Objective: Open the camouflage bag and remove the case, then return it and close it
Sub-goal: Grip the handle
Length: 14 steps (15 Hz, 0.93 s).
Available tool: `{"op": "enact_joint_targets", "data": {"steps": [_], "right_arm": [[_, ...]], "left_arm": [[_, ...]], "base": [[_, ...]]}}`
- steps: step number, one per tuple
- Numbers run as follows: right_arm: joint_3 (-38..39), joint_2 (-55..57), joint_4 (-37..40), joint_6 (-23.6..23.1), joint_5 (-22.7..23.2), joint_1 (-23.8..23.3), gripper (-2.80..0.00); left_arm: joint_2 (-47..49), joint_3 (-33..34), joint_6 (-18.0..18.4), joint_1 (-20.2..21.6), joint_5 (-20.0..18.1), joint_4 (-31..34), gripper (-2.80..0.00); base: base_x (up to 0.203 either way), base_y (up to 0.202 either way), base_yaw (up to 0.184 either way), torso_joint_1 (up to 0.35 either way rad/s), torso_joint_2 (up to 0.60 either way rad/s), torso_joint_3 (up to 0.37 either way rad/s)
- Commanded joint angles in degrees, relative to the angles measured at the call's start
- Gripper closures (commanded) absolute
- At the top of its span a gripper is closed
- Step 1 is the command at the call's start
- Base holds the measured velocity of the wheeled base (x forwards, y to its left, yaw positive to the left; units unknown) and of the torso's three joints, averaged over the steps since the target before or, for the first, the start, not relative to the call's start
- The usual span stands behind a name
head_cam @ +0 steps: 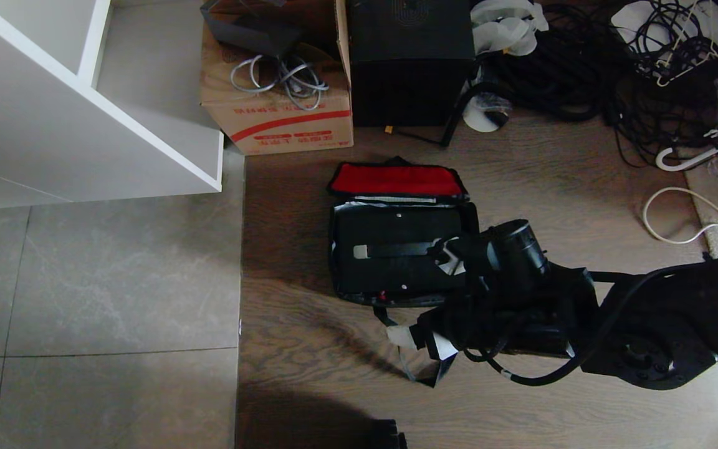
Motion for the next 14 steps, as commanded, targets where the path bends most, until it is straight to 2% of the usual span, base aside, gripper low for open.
{"op": "enact_joint_targets", "data": {"steps": [1,4,8,10,11,13,14], "right_arm": [[0.3,1.2,-0.1,-0.1,-1.5,0.0,-2.80],[-1.0,2.4,-0.1,-3.2,-5.5,0.0,-2.80],[-4.2,5.6,0.0,-10.0,-7.1,0.1,-2.80],[-6.9,9.5,-0.8,-17.1,-18.0,0.1,-2.80],[-8.1,11.2,-3.6,-21.3,-22.3,0.1,-2.80],[-8.3,14.0,-15.7,-28.6,-25.0,0.5,-2.80],[-8.3,16.0,-22.7,-34.7,-27.8,0.8,-2.80]], "left_arm": [[0.0,0.5,0.0,0.0,0.1,0.0,0.00],[0.0,0.5,-0.1,0.0,0.1,0.0,0.00],[0.0,0.5,-0.1,0.0,0.1,0.0,0.00],[0.0,0.5,-0.1,0.0,0.1,0.0,0.00],[0.0,0.5,-0.1,0.0,0.0,0.0,0.00],[0.0,0.5,-0.1,0.0,0.1,0.0,0.00],[0.0,0.5,0.0,0.0,0.1,0.0,0.00]], "base": [[0.000,0.000,0.000,0.000,0.00,0.000],[0.000,0.000,0.000,0.000,0.00,0.000],[0.000,0.000,0.000,0.000,0.00,0.000],[0.000,0.000,0.000,0.000,0.00,0.000],[0.000,0.000,0.000,0.000,0.00,0.000],[0.000,0.000,0.000,0.000,0.00,0.000],[0.000,0.000,0.000,0.000,0.00,0.000]]}}
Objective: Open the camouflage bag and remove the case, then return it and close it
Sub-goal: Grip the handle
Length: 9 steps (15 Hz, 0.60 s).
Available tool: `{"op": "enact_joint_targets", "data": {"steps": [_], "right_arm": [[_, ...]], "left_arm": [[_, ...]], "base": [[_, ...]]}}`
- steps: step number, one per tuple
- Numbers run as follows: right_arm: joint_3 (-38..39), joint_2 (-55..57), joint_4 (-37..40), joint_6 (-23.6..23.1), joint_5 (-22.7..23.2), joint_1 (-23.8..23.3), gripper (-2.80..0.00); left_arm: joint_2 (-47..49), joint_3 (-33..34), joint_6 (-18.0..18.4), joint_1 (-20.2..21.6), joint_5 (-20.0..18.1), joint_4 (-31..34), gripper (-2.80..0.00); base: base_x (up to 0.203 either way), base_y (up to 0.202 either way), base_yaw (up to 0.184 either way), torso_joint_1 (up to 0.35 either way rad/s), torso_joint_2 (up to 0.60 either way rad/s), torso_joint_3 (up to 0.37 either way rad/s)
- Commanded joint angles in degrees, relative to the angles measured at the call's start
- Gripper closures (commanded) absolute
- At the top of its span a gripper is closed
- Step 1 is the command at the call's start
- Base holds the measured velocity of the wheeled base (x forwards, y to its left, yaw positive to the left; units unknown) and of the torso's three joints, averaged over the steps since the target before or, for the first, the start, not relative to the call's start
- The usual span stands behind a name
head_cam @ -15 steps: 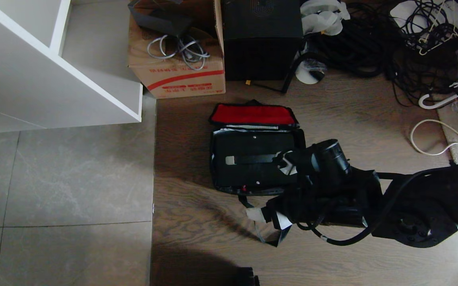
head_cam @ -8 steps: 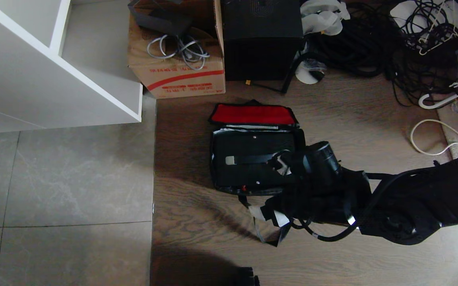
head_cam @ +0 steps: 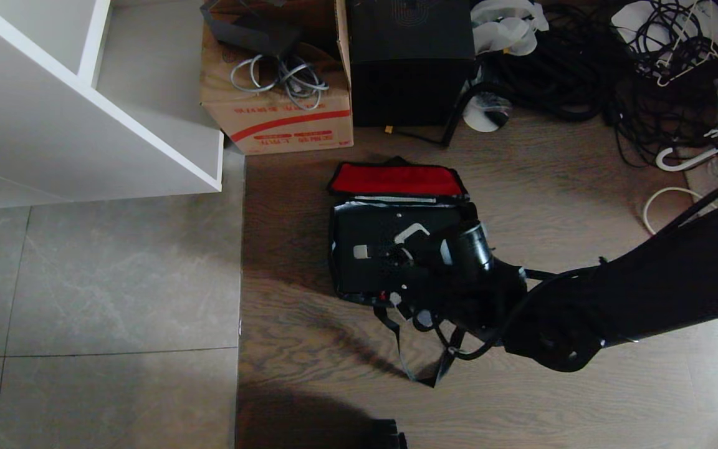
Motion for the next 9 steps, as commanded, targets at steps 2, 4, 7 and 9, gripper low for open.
{"op": "enact_joint_targets", "data": {"steps": [2,4,7,9], "right_arm": [[0.3,6.5,-23.0,-19.6,-9.0,1.0,-2.80],[2.4,8.0,-32.8,-32.4,-12.1,1.7,-2.80],[8.1,12.0,-52.4,-49.0,-13.3,4.8,-2.80],[8.1,12.7,-53.2,-50.3,-13.6,5.1,-2.80]], "left_arm": [[0.0,0.5,0.0,0.0,0.0,0.0,0.00],[0.0,0.5,0.0,0.0,0.0,0.0,0.00],[0.0,0.5,0.1,0.0,0.0,0.0,0.00],[0.0,0.5,0.0,0.0,0.0,0.0,0.00]], "base": [[0.000,0.000,0.000,0.000,0.00,0.000],[0.000,0.000,0.000,0.000,0.00,0.000],[0.000,0.000,0.000,0.000,0.00,0.000],[0.000,0.000,0.000,0.000,0.00,0.000]]}}
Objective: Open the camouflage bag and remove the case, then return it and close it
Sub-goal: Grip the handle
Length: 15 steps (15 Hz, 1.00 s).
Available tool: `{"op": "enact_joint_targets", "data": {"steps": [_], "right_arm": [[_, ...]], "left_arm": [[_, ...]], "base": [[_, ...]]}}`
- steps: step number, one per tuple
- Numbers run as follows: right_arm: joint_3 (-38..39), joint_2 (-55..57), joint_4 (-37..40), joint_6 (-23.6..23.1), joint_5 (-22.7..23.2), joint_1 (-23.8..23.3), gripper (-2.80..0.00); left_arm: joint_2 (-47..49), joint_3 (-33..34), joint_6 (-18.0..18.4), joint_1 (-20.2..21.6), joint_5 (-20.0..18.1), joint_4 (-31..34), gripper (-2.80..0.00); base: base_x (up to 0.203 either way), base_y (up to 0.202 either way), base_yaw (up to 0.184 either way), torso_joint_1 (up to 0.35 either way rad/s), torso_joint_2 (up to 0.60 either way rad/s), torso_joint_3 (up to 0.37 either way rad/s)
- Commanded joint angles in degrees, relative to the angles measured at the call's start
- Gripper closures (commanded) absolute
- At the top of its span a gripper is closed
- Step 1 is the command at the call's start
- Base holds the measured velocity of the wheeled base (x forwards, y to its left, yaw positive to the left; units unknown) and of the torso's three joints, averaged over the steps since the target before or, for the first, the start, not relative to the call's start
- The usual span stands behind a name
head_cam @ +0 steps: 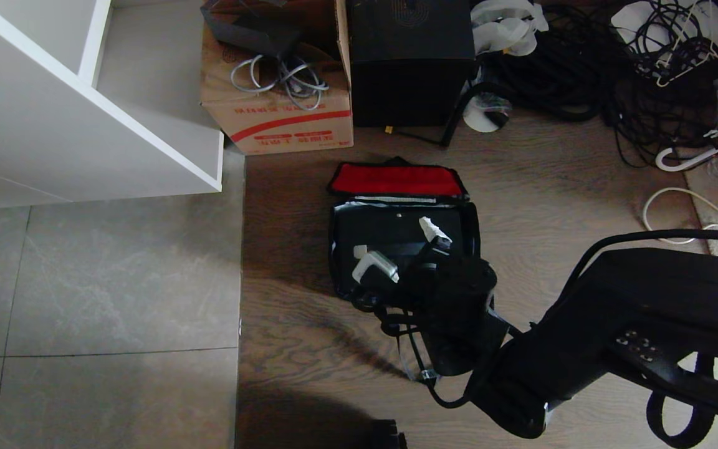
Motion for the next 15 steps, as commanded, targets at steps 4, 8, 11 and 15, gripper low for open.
{"op": "enact_joint_targets", "data": {"steps": [4,8,11,15], "right_arm": [[0.4,1.8,-1.9,-1.8,-2.7,0.3,-2.80],[0.7,1.8,-1.6,-5.5,-3.2,0.0,-2.80],[-0.4,4.2,-1.2,-10.6,-8.7,-0.4,-2.80],[-3.7,8.3,-1.7,-15.3,-13.8,0.4,-2.80]], "left_arm": [[0.0,0.5,0.0,0.0,0.0,0.0,0.00],[0.0,0.5,0.0,0.0,0.0,0.0,0.00],[0.0,0.5,0.0,0.0,0.0,0.0,0.00],[0.0,0.5,0.0,0.0,0.0,0.0,0.00]], "base": [[0.000,0.000,0.000,0.000,0.00,0.000],[0.000,0.000,0.000,0.000,0.00,0.000],[0.000,0.000,0.000,0.000,0.00,0.000],[0.000,0.000,0.000,0.000,0.00,0.000]]}}
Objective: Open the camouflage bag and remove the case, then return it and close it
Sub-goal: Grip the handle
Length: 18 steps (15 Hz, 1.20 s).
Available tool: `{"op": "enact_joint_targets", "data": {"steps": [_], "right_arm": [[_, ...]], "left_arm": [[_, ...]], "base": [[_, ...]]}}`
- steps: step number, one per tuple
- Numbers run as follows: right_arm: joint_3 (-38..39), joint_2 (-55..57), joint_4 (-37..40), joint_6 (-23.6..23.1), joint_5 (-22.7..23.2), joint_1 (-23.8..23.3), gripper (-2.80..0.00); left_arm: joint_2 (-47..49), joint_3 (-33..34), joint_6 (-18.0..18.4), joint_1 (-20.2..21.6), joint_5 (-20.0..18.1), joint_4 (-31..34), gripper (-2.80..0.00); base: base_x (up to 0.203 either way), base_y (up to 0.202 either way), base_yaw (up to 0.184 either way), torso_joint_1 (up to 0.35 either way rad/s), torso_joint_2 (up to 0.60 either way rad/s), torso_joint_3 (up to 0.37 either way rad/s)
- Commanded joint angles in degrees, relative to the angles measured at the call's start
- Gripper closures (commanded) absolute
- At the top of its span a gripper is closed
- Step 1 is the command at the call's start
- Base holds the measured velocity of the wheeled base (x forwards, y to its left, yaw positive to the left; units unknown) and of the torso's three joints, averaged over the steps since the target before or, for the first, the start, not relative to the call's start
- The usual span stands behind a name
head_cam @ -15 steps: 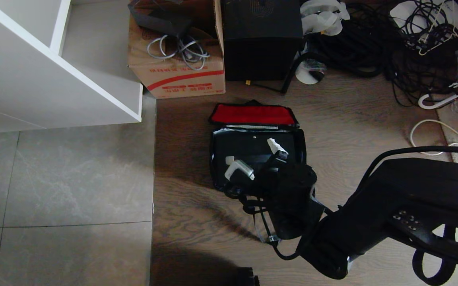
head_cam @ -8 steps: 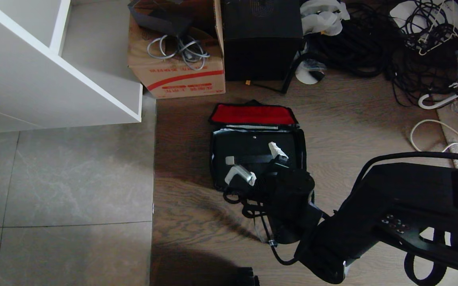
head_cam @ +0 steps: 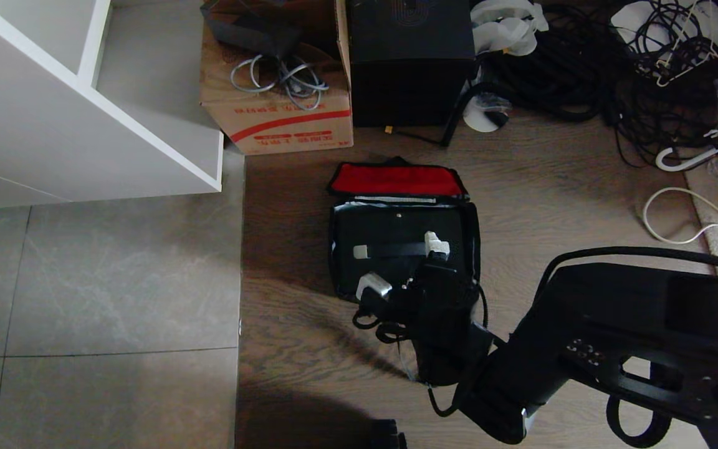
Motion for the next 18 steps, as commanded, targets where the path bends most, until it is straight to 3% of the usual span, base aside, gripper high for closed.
{"op": "enact_joint_targets", "data": {"steps": [1,9,11,15,18], "right_arm": [[-3.3,4.0,-0.7,-0.6,-4.6,0.7,-2.80],[-7.7,7.9,-5.8,-0.2,-2.2,0.9,-2.80],[-7.7,8.1,-5.8,-4.1,0.0,0.9,-2.80],[-8.2,6.4,-5.8,-12.1,-0.4,-0.4,-2.80],[-7.7,6.8,-5.8,-13.7,-1.8,-0.8,-2.80]], "left_arm": [[0.0,0.5,0.0,0.0,0.0,0.0,0.00],[0.0,0.5,0.0,0.0,0.0,0.0,0.00],[0.0,0.5,0.0,0.0,0.0,0.0,0.00],[0.0,0.5,0.0,0.0,0.0,0.0,0.00],[0.0,0.5,0.0,0.0,0.0,0.0,0.00]], "base": [[0.000,0.000,0.000,0.000,0.00,0.000],[0.000,0.000,0.000,0.000,0.00,0.000],[0.000,0.000,0.000,0.000,0.00,0.000],[0.000,0.000,0.000,0.000,0.00,0.000],[0.000,0.000,0.000,0.000,0.00,0.000]]}}
